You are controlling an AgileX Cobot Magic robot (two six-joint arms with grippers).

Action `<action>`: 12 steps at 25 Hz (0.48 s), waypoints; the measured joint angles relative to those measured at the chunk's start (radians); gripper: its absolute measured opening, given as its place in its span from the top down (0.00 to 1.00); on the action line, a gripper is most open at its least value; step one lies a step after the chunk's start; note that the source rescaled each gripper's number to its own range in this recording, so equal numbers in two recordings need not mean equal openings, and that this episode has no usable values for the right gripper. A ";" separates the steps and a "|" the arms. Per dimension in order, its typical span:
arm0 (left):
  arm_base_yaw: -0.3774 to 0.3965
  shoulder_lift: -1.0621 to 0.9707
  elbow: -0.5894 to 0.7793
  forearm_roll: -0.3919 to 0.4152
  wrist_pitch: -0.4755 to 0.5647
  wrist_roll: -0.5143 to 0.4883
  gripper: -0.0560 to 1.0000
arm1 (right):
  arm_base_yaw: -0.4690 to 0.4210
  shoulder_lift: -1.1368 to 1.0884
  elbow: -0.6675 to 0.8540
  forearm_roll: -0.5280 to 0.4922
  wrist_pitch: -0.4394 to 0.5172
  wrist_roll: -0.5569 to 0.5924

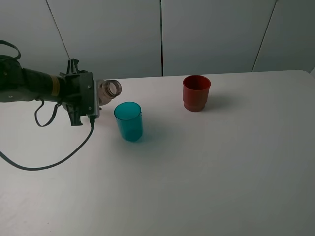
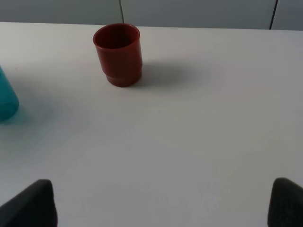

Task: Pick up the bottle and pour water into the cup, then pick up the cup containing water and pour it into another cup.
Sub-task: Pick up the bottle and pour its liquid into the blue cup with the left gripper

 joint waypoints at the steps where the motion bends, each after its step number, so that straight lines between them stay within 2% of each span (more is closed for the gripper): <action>1: -0.005 0.000 -0.005 0.009 0.013 0.005 0.94 | 0.000 0.000 0.000 0.000 0.000 0.000; 7: -0.036 0.000 -0.012 0.018 0.077 0.072 0.94 | 0.000 0.000 0.000 0.000 0.000 0.000; 12: -0.038 0.000 -0.013 0.020 0.109 0.085 0.94 | 0.000 0.000 0.000 0.000 0.000 0.000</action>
